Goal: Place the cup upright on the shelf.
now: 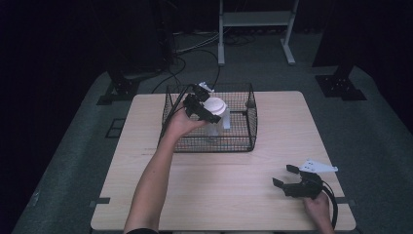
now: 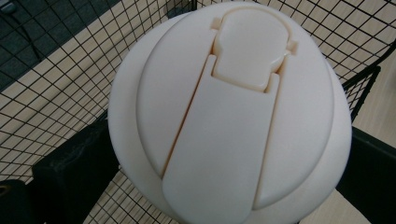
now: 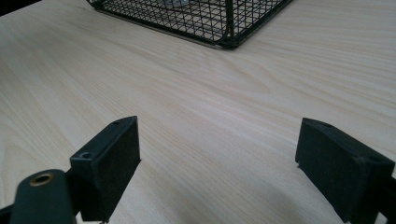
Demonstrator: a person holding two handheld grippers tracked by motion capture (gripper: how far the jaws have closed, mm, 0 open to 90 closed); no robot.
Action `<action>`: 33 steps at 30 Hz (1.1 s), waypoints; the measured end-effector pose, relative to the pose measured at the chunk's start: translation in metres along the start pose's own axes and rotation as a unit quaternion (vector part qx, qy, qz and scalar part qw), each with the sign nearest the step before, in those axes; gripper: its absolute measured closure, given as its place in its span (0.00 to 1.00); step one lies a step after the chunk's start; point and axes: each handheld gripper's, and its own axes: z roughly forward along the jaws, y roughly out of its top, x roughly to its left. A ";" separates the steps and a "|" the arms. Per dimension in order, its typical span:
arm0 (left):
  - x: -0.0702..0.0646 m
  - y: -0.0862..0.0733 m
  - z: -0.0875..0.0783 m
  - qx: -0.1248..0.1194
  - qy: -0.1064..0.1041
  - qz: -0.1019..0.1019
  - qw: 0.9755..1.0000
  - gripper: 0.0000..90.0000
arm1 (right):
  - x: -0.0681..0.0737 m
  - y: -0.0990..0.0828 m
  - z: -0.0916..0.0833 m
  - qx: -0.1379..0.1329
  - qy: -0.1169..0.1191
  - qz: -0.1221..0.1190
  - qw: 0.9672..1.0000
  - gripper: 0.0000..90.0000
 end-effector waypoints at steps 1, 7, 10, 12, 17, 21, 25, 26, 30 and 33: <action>0.000 -0.001 -0.001 0.000 0.001 0.002 1.000 0.01 | 0.000 0.000 0.000 0.000 0.000 -0.001 1.000 0.14; -0.003 -0.005 -0.004 -0.005 0.001 0.012 1.000 0.01 | 0.000 0.000 0.000 0.001 0.001 -0.002 1.000 0.14; -0.004 -0.007 -0.006 -0.008 -0.003 0.014 1.000 0.01 | 0.001 0.000 0.000 0.001 0.001 -0.003 1.000 0.14; -0.004 -0.008 -0.006 -0.006 -0.002 0.016 1.000 0.01 | 0.001 0.000 0.000 0.001 0.001 -0.003 1.000 0.14; -0.005 -0.013 -0.008 -0.011 -0.001 0.015 1.000 0.01 | 0.001 0.000 0.000 0.001 0.002 -0.004 1.000 0.14; -0.006 -0.016 -0.011 -0.013 -0.002 0.015 1.000 0.01 | 0.001 0.000 0.000 0.001 0.002 -0.005 1.000 0.14; -0.006 -0.018 -0.014 -0.008 0.004 0.018 1.000 0.01 | 0.001 0.000 0.000 0.001 0.002 -0.005 1.000 0.14; -0.005 -0.019 -0.015 -0.010 0.005 0.017 1.000 0.01 | 0.001 0.000 0.000 0.001 0.002 -0.006 1.000 0.14; -0.004 -0.022 -0.017 -0.008 0.013 0.019 1.000 0.01 | 0.001 0.000 0.000 0.001 0.002 -0.006 1.000 0.14; -0.002 -0.026 -0.019 -0.006 0.013 0.016 1.000 0.01 | 0.001 0.000 0.000 0.001 0.002 -0.006 1.000 0.14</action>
